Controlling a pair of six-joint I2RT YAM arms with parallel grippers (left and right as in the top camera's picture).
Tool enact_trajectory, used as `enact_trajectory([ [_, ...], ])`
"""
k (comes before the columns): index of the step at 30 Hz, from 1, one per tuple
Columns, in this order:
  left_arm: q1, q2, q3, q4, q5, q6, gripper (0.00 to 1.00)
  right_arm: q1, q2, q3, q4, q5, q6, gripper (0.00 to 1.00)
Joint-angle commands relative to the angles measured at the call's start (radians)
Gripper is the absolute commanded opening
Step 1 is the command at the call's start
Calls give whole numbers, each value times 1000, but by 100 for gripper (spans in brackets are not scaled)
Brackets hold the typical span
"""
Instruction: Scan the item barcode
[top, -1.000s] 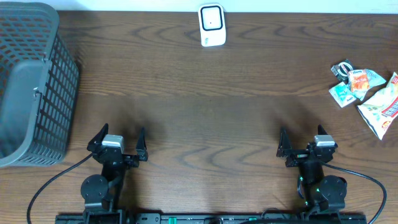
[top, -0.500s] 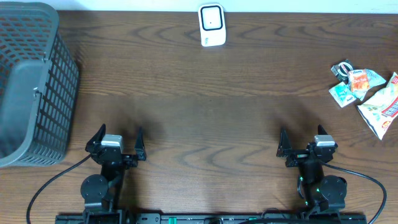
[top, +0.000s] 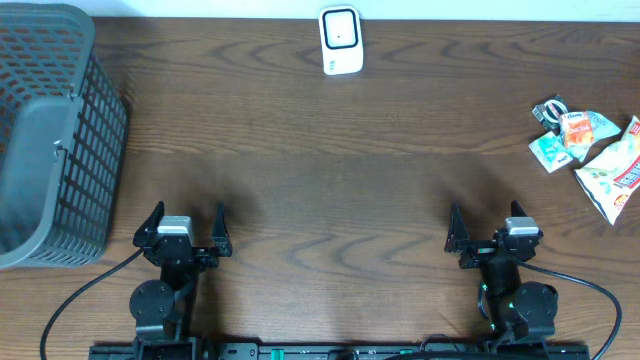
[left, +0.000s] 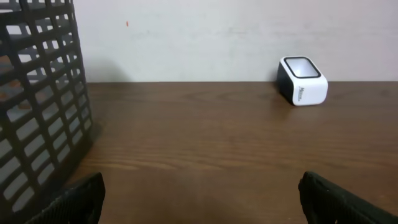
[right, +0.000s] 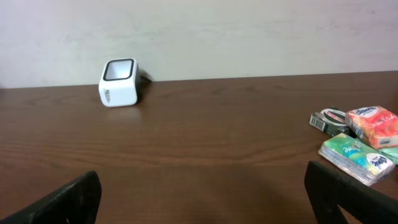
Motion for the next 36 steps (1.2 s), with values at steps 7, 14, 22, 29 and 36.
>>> enact_trajectory([
  [7, -5, -8, -16, -43, -2, 39, 98, -5, -6, -3, -4, 1, -2, 99],
  [14, -9, -9, -15, -45, -28, 20, 98, -5, -6, -3, -4, 1, -2, 99],
  [22, -9, -8, -16, -50, -72, -40, 97, -5, -6, -3, -4, 1, -2, 99],
  [29, -19, -8, -16, -50, -71, -16, 98, -5, -6, -3, -4, 1, -2, 99],
  [36, -36, -8, -16, -51, -72, -6, 98, -5, -6, -3, -4, 1, -2, 99],
])
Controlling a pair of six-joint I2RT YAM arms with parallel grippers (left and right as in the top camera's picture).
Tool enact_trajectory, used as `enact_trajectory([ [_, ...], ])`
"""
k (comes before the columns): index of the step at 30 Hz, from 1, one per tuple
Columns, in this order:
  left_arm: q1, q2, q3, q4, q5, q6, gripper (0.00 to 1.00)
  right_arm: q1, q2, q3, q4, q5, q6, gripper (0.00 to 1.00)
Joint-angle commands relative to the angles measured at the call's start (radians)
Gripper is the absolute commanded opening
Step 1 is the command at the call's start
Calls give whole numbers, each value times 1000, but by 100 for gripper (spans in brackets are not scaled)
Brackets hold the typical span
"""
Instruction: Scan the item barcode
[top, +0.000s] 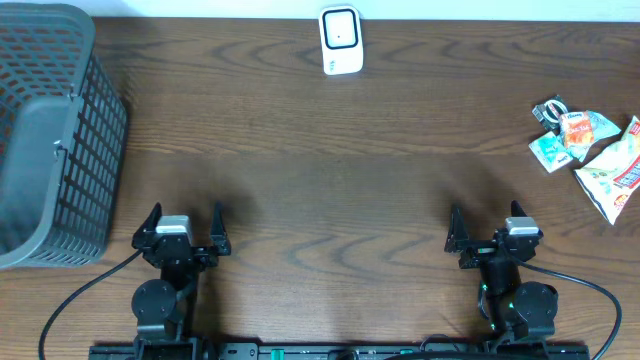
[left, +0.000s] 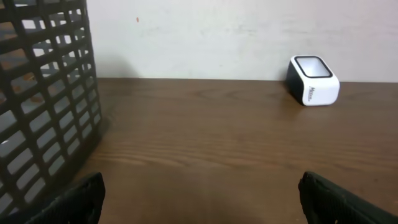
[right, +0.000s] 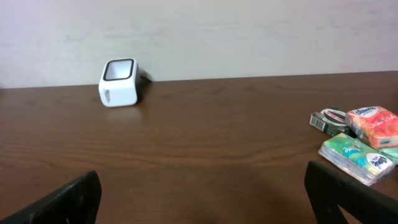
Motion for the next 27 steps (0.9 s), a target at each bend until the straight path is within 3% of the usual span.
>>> enact_trajectory([
  [1, -5, -8, -18, -40, -2, 10, 97, -5, -6, -3, -4, 1, -2, 99],
  [27, -5, -8, -18, -45, -58, -10, 98, -5, -6, -3, -4, 1, -2, 99],
])
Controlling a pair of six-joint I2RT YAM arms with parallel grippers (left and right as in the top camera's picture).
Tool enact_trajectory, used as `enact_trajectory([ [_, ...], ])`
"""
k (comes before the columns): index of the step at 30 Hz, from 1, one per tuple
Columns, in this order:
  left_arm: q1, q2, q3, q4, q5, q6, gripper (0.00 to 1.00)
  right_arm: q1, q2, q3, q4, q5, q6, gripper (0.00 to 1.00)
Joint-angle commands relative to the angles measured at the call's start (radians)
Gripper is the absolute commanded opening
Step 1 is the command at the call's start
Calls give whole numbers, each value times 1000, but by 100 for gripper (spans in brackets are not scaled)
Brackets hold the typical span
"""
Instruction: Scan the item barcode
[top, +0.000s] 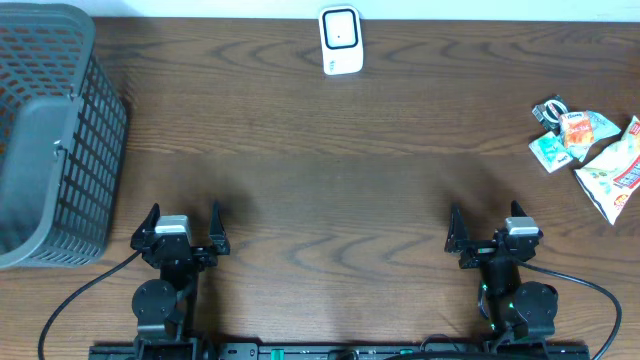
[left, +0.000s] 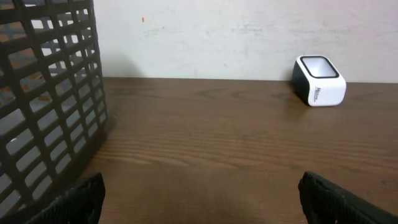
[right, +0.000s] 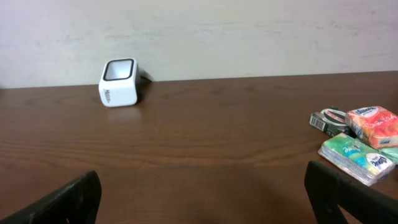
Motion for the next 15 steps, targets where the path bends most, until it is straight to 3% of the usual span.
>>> enact_trajectory([
  [1, -3, -8, -18, -43, -32, -9, 98, -5, -6, -3, -4, 1, -2, 99],
  [15, -3, -8, -17, -38, -32, -8, 98, -5, -6, -3, -4, 1, -2, 99],
])
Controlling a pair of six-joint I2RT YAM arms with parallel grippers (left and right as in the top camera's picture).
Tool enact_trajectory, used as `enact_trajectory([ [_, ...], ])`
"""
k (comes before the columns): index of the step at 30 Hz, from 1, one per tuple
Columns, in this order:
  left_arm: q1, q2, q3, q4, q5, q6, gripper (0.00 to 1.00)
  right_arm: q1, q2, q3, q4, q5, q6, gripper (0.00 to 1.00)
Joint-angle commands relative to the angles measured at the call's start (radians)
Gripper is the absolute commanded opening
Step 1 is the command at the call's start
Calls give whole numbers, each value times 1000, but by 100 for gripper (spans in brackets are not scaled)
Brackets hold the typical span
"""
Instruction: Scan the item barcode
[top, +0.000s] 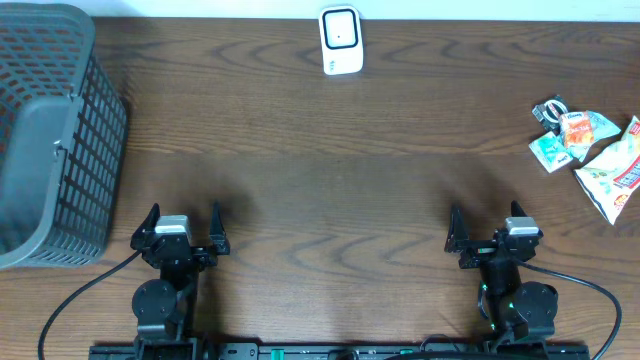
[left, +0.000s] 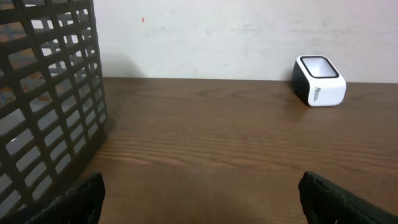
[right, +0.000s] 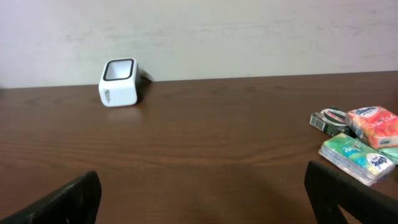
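A white barcode scanner (top: 340, 40) with a dark window stands at the far middle edge of the table; it also shows as the scanner (left: 319, 89) and the scanner (right: 120, 82) in the wrist views. A small heap of snack and tissue packets (top: 590, 148) lies at the far right, seen too as packets (right: 360, 137). My left gripper (top: 181, 229) rests open near the front left. My right gripper (top: 490, 231) rests open near the front right. Neither holds anything, and both are far from the packets and the scanner.
A dark grey mesh basket (top: 50, 130) fills the left end of the table and shows as basket wall (left: 43, 93) in the left wrist view. A pale wall runs behind the table's far edge. The brown wooden table (top: 320, 180) lies between grippers and scanner.
Both grippers stayed open near the front edge throughout. The left wrist turned slightly to the left between the oldest moment and 0.5 s ago, so the scanner and basket shifted right in its view. The right arm, scanner and packets have not moved.
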Motion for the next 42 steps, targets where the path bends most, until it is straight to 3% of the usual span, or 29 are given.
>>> enact_trajectory([
  [1, -3, -7, -17, -39, -31, -8, 98, -5, -6, -3, -4, 1, -2, 99],
  [42, -3, -6, -17, -39, -31, -8, 98, -6, -6, -3, -3, 4, -47, 99],
])
